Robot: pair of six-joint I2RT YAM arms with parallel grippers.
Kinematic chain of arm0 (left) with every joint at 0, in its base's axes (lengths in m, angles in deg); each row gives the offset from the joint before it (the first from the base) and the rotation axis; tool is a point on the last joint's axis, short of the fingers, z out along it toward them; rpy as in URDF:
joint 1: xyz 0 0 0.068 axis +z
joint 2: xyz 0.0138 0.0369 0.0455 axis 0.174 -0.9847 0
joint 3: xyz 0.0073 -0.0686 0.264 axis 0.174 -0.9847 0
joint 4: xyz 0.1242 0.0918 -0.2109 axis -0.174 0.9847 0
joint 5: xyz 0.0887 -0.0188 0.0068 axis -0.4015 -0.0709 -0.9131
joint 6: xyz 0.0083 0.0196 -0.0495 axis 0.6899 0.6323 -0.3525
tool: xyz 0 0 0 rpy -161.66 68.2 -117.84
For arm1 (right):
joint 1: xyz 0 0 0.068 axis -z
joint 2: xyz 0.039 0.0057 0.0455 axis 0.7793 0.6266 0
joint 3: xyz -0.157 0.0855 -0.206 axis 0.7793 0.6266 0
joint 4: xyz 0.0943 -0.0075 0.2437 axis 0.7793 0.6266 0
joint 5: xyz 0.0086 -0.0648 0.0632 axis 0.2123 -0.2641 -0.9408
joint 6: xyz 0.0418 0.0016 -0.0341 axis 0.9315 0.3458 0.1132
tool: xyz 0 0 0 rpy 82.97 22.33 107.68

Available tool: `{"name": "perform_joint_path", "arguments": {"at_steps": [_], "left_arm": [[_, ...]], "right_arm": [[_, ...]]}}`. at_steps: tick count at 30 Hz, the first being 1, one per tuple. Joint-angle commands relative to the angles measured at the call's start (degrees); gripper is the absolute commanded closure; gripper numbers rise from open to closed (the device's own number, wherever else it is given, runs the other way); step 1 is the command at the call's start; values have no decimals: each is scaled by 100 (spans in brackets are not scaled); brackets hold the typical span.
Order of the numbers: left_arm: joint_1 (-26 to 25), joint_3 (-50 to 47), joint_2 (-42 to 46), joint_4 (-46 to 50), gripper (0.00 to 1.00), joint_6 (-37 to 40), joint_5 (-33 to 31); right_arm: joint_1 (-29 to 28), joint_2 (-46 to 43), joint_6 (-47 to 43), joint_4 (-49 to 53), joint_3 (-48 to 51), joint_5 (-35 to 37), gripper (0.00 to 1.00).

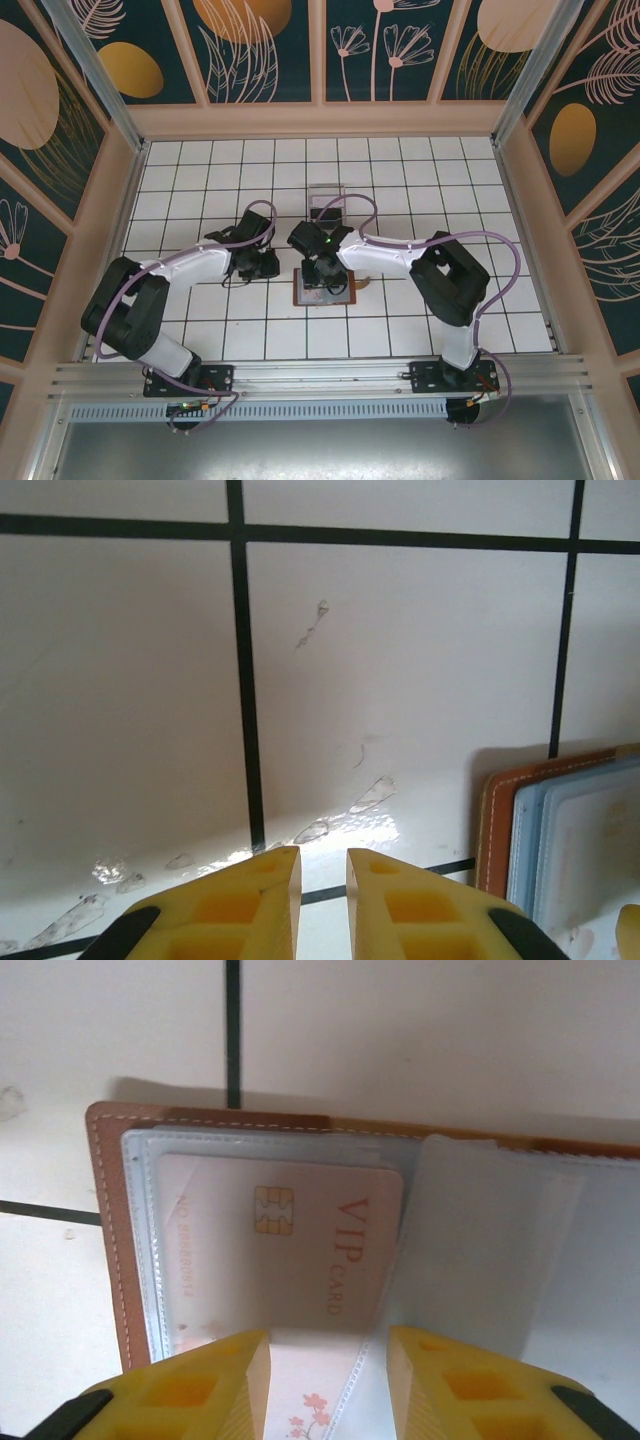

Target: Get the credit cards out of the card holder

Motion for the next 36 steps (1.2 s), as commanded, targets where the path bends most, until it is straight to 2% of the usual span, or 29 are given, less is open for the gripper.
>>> {"name": "perform_joint_path", "arguments": {"at_steps": [1,21,31,36], "left_arm": [[27,209,-115,65,79,172,112],[20,505,-163,188,78,166,252],[-46,507,-163,201,79,84,255],[-89,516,-169,196,78,52,254]], "right_arm": [[-92,52,170,653,-229,564,62],[-95,-364,306,1138,-67,1165,57],[266,-721,186,717,580,1001,57],[391,-850,133,591,885,935,54]]}}
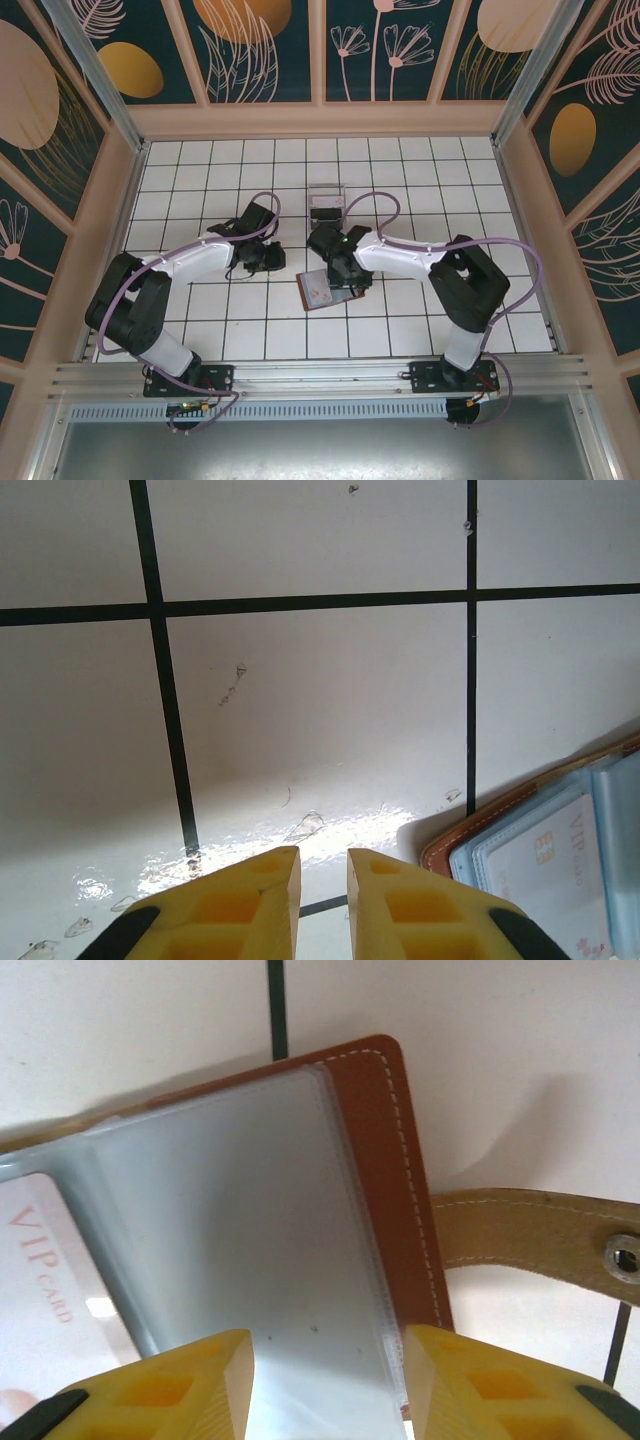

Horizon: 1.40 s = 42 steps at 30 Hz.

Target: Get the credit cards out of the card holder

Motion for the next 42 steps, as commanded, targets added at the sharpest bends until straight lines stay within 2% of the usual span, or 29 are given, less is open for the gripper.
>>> {"name": "perform_joint_path", "arguments": {"at_steps": [1,11,18,28,38,42], "left_arm": [[-63,121,-36,140,79,-79,48],[-141,135,-58,122,79,-118,47],[-173,154,-62,120,78,-132,48],[-248,188,-79,149,78,-141,108],[-642,210,-302,25,78,-235,310],[-792,199,-404,-114,78,-325,451]], "right_arm": [[88,-229,-16,-146,229,-40,52],[250,-279,-163,-387,546,-198,43],[310,-374,-168,-871,902,-770,42],[167,-655,243,-970,1014,-1110,49],[90,-818,537,-910,1076,-1137,58],[85,-912,567,-757,975,-993,55]]}}
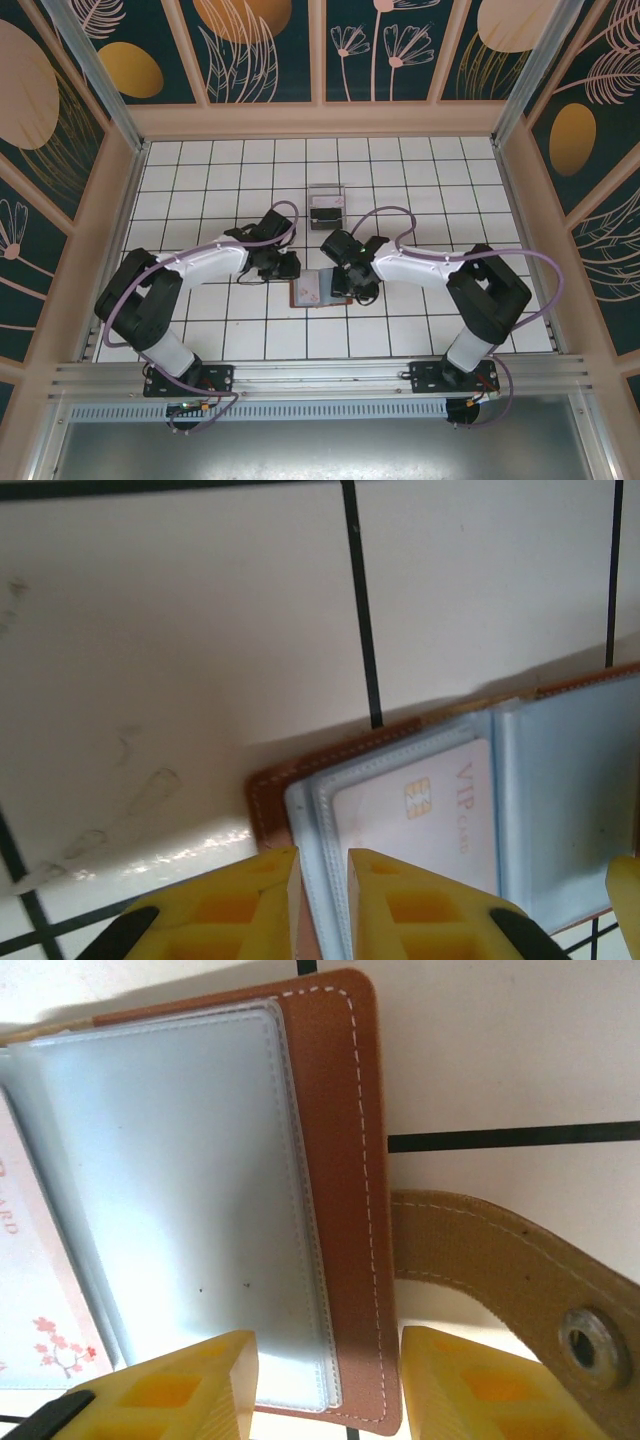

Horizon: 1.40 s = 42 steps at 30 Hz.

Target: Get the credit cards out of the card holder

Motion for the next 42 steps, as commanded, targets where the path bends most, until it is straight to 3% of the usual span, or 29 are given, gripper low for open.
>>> {"name": "perform_joint_path", "arguments": {"at_steps": [1,10,16,29,42], "left_arm": [[-131,82,-109,-117,78,-148,189],[-308,61,48,-62,77,-350,30],[-360,-65,31,-86,77,-475,-172],[-365,-467,-56,-349,80,-536,-181],[-369,-568,-14,-376,81,-562,-225]], "right_arm": [[-37,-227,154,288,-64,204,55],[-26,-316,-8,800,-646,527,53],[-8,-287,-111,547,-892,368,55],[230,153,-194,-1117,-542,-932,82],[247,780,-289,-1572,-398,-1327,85]]}}
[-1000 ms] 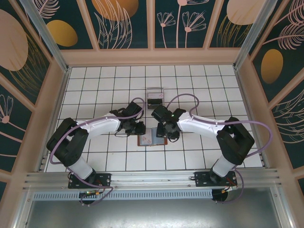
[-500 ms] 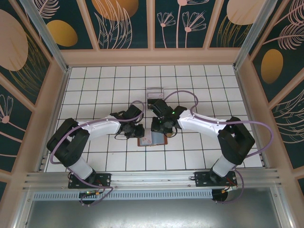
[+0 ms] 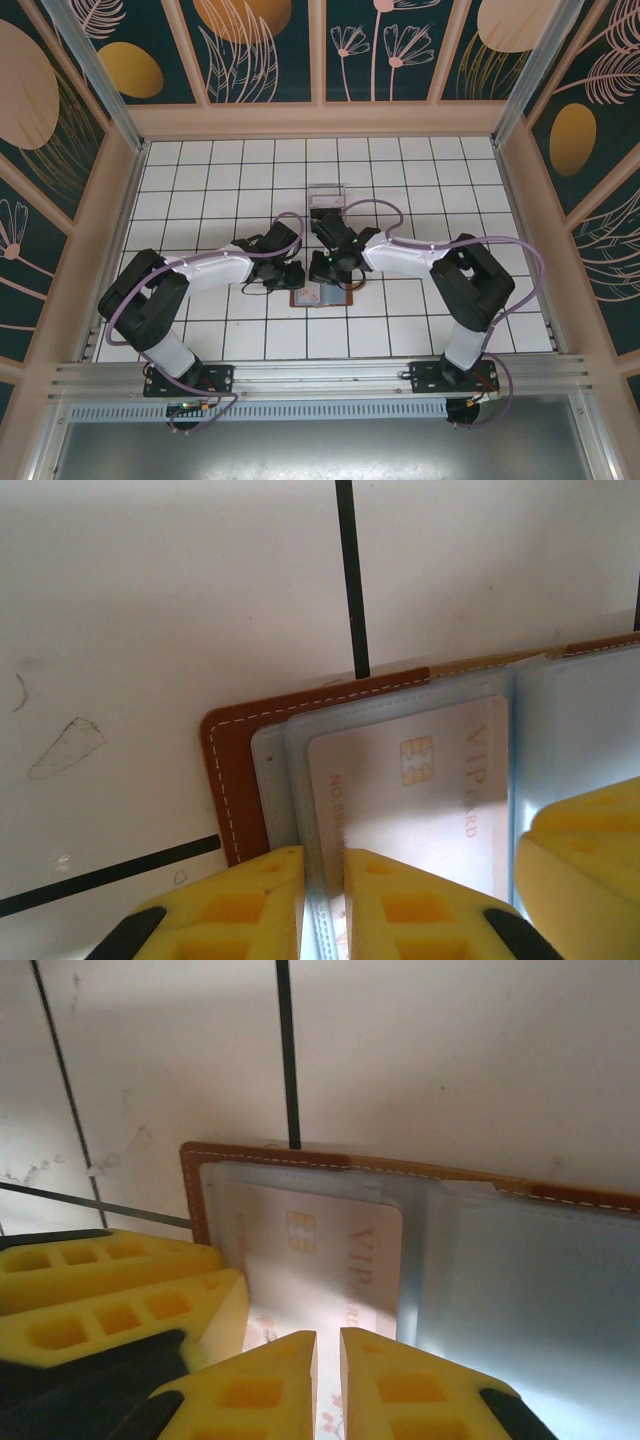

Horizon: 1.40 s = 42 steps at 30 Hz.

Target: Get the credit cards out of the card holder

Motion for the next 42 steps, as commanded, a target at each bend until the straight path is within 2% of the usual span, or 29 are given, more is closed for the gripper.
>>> {"name": "perform_joint_path", "arguments": {"at_steps": [1,9,17,31,42], "left_arm": [[-25,-162,26,118,81,-67,-100],[-27,-140,87,166,81,-77,-117],[-26,-70,181,291,80,-64,-193],[-23,-69,-24,293,79,-27,-257],[-29,-85,-71,285,79,-11,-259]], "right_arm": [[32,129,-111,-177,147,-102,85],[26,253,-132,-86,232,71,86],[26,196,-145,224,276,414,75],[54,-301,-63,36,284,248,74],[104,-69,-97,-203,518,134,76]]}}
